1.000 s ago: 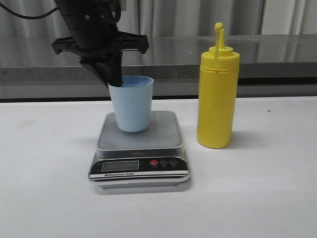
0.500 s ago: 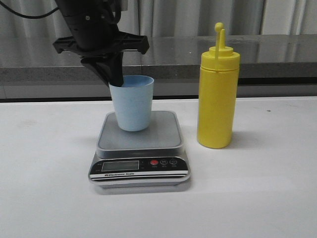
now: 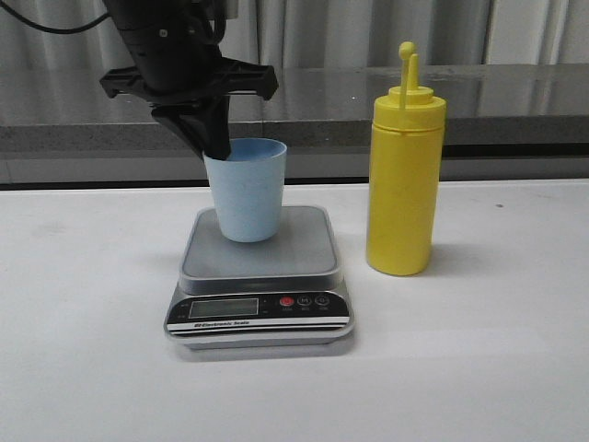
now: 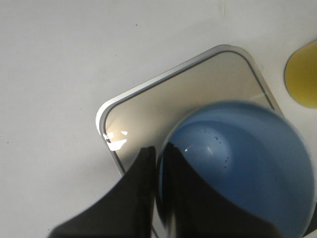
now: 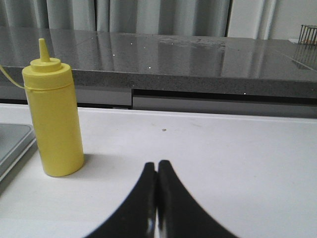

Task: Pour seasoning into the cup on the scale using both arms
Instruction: 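Carry the light-blue cup with the left gripper onto the scale, then open the left gripper to release the cup and lift away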

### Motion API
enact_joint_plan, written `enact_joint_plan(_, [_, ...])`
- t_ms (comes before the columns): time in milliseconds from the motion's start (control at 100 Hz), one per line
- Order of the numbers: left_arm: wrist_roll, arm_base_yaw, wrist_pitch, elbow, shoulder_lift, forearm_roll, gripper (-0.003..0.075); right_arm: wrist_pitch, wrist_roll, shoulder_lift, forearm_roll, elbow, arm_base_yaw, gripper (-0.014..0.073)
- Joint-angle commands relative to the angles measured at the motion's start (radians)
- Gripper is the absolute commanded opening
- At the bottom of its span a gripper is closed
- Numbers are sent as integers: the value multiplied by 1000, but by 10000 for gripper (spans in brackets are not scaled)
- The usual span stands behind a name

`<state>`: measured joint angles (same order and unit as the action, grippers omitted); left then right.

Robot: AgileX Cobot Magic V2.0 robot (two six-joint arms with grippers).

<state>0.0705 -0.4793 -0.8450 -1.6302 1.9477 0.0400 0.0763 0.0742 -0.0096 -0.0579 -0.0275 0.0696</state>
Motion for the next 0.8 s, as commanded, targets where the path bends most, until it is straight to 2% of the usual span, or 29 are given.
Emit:
enact_joint_plan(0, [1,-6,44,-34,-49,11,22,-82,-3,-21,-2,22,-6,-69])
enact_joint_plan(80, [1,-6,44,-34,-49,11,102,-82,-3,-21,-2,22,-6,-69])
enact_joint_plan(270, [1,-6,44,-34,-49,11,400,-82,-3,-21,-2,22,-6,-69])
enact_joint_plan(390, [1,-6,44,-34,-49,11,516,-82,-3,-21,-2,22,-6,-69])
enact_joint_plan(460, [1,-6,44,-34,-49,11,538,-82,-3,-21,-2,22,-6,-69])
enact_joint_plan(790, [27,-4,58,-34,-124,3,537,-82,-3,-21,-2,22,-6,-69])
